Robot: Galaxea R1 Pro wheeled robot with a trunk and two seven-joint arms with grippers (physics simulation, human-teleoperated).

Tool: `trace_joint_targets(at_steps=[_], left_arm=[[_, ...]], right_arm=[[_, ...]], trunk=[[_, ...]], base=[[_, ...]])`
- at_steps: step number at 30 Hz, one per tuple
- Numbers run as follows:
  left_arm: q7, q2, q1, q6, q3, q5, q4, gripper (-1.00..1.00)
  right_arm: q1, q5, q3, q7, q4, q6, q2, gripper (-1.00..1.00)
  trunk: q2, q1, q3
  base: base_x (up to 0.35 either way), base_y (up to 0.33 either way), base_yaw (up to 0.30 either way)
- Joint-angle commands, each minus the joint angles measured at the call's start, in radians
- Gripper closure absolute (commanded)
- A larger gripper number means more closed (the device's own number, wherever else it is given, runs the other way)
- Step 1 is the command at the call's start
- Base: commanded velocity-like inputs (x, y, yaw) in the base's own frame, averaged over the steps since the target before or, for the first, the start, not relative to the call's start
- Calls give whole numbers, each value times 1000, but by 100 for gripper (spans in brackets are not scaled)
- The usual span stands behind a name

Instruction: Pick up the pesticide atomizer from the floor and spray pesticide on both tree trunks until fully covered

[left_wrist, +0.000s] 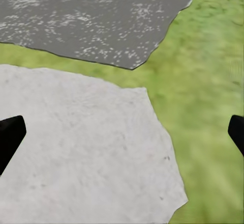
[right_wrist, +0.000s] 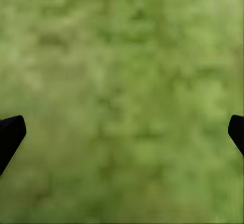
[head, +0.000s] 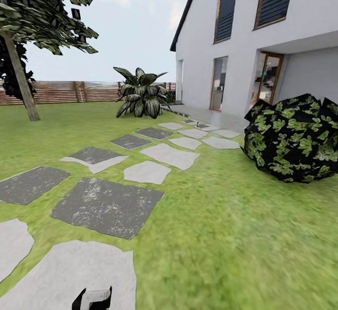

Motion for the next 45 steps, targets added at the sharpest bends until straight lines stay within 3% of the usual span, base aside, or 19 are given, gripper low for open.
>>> trace_joint_targets(at_steps=[1, 45], left_arm=[[0, 0, -1, -3, 4, -6, 1, -100], [0, 0, -1, -3, 4, -6, 1, -100]], right_arm=[[0, -2, -1, 1, -1, -2, 0, -100], [0, -2, -1, 1, -4, -2, -1, -100]], trunk=[[0, 0, -1], [0, 0, -1]], base=[[328, 0, 0], [328, 0, 0]])
